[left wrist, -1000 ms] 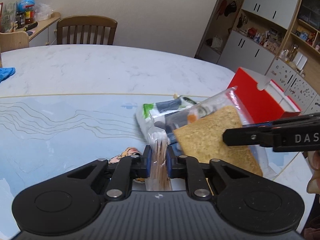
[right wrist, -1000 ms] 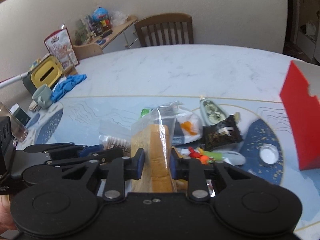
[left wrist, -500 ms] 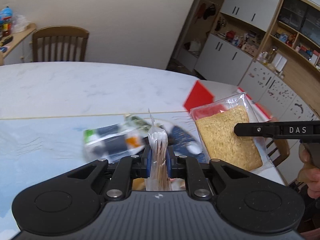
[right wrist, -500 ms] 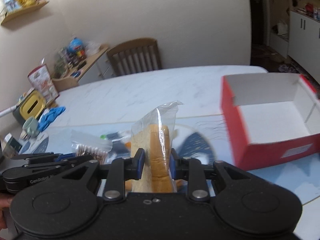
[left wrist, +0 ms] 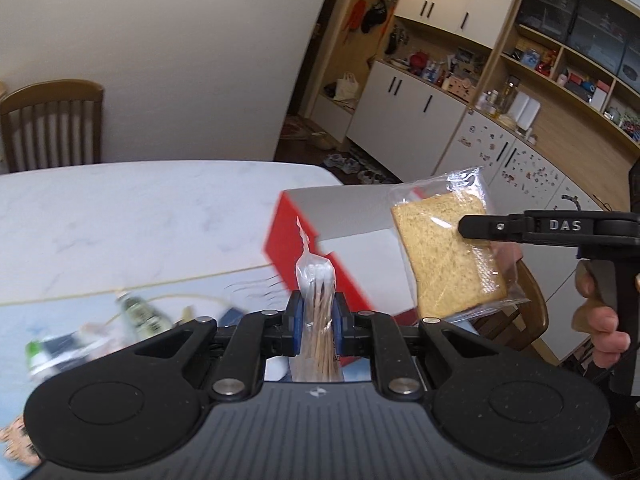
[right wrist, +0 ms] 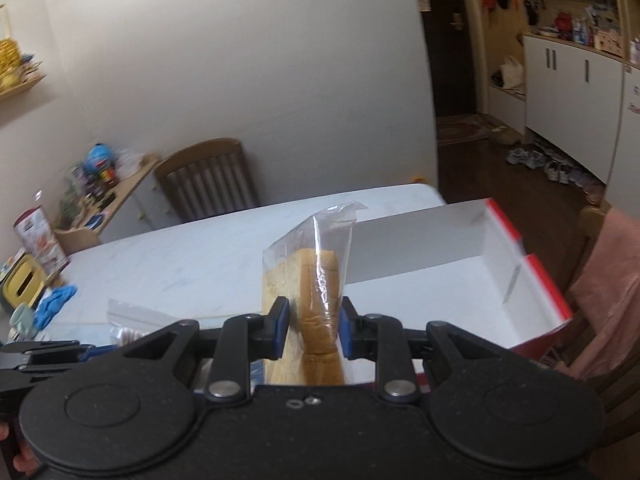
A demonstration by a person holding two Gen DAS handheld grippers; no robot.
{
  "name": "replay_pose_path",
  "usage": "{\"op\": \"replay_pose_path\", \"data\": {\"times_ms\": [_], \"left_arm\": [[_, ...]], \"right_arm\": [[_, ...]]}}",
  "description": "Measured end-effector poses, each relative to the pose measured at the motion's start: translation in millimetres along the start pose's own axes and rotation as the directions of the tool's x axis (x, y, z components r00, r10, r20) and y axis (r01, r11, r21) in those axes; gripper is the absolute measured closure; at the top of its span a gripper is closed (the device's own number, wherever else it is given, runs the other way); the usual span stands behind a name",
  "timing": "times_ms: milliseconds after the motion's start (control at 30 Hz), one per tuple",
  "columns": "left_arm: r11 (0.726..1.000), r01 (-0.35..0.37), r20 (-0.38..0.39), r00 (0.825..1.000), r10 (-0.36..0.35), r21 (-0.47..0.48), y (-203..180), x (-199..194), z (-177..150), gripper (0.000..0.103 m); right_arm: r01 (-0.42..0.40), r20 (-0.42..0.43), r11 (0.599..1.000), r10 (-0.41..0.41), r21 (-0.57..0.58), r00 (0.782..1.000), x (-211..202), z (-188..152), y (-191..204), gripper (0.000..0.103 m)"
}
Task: Organize objects
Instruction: 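Carry both bags over the red shoebox with both tools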
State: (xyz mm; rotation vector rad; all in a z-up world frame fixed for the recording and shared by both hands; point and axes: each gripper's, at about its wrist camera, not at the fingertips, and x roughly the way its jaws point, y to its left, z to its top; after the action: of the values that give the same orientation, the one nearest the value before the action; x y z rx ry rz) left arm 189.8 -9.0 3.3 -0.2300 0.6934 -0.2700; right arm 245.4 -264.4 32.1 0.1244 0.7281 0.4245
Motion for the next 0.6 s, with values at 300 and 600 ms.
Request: {"op": "replay_pose_path", "data": {"times_ms": [300,600], "left_arm": [[0.999,0.034,-0.028,0.999,-0.034,0.011,-49,59,31,0.089],[0.999,0.032,-0.090,0.996,-0.030,0.026,-77,125,51,0.089]], "right_arm": [[0.031,-0.012,0.998,-0.030,0.055,0.999,19,19,-68,0.079],[0.096,-0.070,0.995,-0.094,0.021,0.993,58,29,-107,0.079]]}}
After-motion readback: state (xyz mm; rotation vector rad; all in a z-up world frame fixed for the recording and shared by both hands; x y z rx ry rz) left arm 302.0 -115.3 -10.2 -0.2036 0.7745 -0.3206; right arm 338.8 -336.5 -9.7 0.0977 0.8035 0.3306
